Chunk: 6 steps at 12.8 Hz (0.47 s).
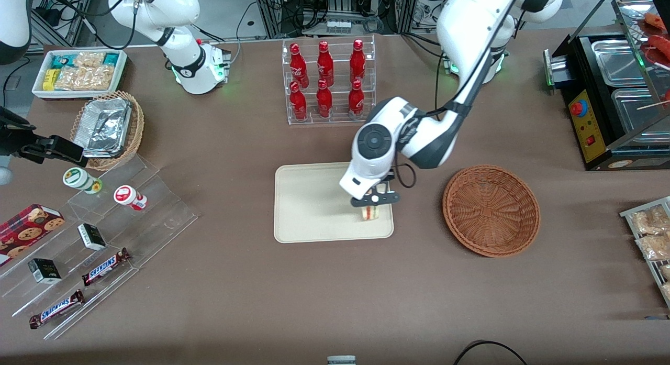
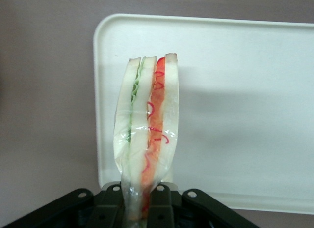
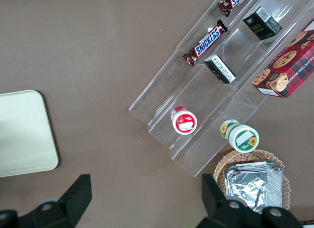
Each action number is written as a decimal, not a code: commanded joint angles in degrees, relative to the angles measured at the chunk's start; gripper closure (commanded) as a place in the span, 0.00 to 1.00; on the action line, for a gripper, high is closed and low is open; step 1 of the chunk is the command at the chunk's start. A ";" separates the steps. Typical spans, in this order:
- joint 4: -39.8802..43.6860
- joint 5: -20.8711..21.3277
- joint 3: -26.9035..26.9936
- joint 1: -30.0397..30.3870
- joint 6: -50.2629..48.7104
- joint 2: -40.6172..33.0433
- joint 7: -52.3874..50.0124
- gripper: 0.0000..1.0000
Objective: Place sandwich from basket to tray
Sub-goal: 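Lift the sandwich and carry it over the cream tray, then lower the sandwich onto the tray and open the left gripper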
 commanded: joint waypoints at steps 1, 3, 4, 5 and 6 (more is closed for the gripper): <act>7.85 0.33 0.78 -3.84 -0.98 5.44 -4.23 1.00; 10.40 -0.10 0.78 -5.07 -0.80 7.82 -5.56 1.00; 11.37 -0.19 0.70 -5.95 -0.63 8.87 -6.08 1.00; 11.64 -0.19 0.70 -6.74 0.51 9.49 -7.13 1.00; 11.64 -0.19 0.70 -7.27 2.26 10.11 -8.10 1.00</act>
